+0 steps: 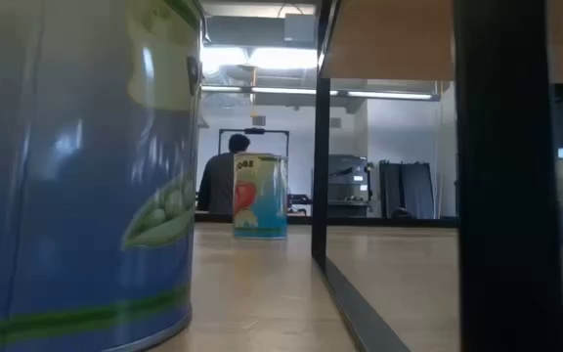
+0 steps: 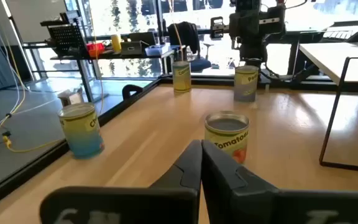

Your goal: Pick and place cans onto a shelf

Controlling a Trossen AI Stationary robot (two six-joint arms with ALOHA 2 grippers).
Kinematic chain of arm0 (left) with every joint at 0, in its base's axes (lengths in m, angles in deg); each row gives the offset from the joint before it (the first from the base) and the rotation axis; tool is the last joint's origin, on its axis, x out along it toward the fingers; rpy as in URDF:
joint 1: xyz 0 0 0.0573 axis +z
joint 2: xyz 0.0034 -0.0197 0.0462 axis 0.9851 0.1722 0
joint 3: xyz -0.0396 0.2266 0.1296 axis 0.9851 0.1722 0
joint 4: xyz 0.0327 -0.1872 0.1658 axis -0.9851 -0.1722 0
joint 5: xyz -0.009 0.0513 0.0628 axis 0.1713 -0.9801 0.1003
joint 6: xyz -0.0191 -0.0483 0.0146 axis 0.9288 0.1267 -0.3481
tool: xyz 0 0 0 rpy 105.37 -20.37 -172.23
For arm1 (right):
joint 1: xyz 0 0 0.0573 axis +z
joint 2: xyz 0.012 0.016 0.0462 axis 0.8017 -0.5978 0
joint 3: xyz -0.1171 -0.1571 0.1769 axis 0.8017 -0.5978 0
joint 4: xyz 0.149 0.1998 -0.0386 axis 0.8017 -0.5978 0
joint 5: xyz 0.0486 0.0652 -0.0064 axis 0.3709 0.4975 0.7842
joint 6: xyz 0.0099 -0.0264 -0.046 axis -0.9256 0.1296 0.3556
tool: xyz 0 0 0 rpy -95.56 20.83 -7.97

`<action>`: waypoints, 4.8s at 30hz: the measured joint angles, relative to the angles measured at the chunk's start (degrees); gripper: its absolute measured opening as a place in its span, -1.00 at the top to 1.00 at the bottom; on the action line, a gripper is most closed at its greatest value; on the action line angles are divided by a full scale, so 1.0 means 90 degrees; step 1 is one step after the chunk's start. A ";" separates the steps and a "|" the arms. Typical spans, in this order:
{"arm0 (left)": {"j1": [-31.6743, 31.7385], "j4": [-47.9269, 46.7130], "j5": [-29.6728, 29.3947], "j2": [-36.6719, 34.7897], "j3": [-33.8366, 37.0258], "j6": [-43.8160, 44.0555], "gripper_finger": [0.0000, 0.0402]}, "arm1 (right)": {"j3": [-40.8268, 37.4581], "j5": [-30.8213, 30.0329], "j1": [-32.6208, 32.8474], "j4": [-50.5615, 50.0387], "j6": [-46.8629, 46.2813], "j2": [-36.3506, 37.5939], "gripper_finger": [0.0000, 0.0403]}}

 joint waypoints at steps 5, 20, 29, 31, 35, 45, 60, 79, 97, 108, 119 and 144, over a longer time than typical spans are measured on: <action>0.0000 0.0002 -0.0001 0.0002 0.0002 -0.0002 1.00 | -0.0001 0.0001 0.0000 0.0001 0.0000 -0.0001 0.91; -0.0005 0.0002 0.0002 0.0000 0.0000 0.0000 1.00 | -0.0001 0.0001 0.0000 -0.0001 -0.0001 -0.0001 0.91; -0.0002 0.0001 0.0002 0.0002 0.0000 -0.0001 1.00 | -0.0001 0.0001 0.0000 0.0001 0.0000 0.0001 0.91; -0.0002 0.0001 0.0001 0.0002 0.0002 -0.0001 1.00 | 0.0000 0.0000 0.0000 0.0001 0.0000 0.0001 0.91; -0.0002 0.0002 0.0001 0.0000 0.0001 -0.0002 1.00 | -0.0001 0.0001 0.0000 0.0001 -0.0001 0.0001 0.91; -0.0002 0.0000 0.0001 0.0002 0.0002 -0.0002 1.00 | 0.0001 0.0001 0.0000 0.0001 0.0001 0.0001 0.91; 0.0002 0.1090 -0.0345 0.0002 -0.0175 -0.0481 1.00 | -0.0001 0.0001 0.0000 0.0106 -0.0193 0.0001 0.91; 0.0103 -0.5877 0.0508 0.3453 -0.5811 0.3408 1.00 | 0.0113 0.0059 0.0000 0.0103 -0.0162 -0.0012 0.91; 0.0680 -0.8253 0.2961 0.5242 -0.6987 0.6557 1.00 | 0.2181 -0.0225 0.0000 -0.3173 0.0317 -0.0619 0.91; 0.0680 -0.8243 0.3559 0.5231 -0.6806 0.8482 0.81 | 0.2359 -0.0221 0.0000 -0.3154 0.0316 -0.0975 0.91; 0.0670 -0.7951 0.3471 0.5312 -0.6056 0.7923 0.58 | 0.2359 -0.0108 0.0000 -0.3134 -0.0009 -0.1019 0.91; 0.0675 -0.7157 0.3282 0.6367 -0.4750 0.6011 0.60 | 0.2359 -0.0059 0.0002 -0.3147 -0.0001 -0.1019 0.91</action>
